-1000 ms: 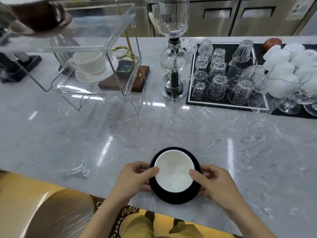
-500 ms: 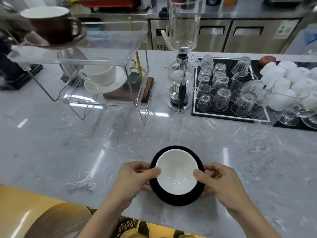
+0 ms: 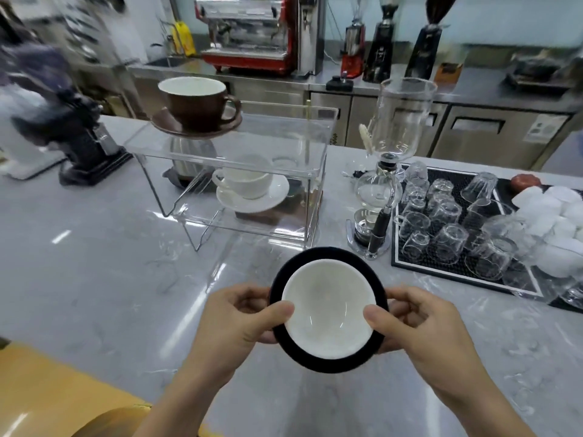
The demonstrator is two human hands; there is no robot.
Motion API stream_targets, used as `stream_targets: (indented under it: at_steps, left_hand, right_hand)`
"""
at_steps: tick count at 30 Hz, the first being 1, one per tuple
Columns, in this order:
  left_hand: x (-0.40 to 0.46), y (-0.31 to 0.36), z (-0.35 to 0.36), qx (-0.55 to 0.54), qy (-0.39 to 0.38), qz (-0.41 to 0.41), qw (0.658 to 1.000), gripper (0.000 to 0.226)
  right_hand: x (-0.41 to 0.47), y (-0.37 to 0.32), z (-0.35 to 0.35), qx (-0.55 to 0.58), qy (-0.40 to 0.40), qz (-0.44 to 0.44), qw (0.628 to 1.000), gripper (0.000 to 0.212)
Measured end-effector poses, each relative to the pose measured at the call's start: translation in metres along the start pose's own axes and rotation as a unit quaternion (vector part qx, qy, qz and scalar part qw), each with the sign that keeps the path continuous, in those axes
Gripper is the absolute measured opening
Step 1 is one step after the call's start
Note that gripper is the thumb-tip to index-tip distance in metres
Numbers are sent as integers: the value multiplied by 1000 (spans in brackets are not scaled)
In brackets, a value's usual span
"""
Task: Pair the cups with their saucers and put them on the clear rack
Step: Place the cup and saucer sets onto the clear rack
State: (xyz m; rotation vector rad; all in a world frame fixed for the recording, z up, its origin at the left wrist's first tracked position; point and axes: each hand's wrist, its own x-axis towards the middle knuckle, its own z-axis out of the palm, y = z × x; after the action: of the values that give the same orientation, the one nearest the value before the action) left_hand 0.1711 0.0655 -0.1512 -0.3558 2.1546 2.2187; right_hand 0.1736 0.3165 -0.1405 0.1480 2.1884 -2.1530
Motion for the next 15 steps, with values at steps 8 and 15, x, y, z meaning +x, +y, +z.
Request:
stream_targets:
  at_steps: [8,15]
  left_hand:
    - [4,53,-20,-33,20,108,993,42]
    - [12,89,-33,-3,46,212,976,42]
  right_hand:
    - [16,-50,24,-29,-26,-114,993,41]
    - [33,-87,38,-11,-36,-195,980,67]
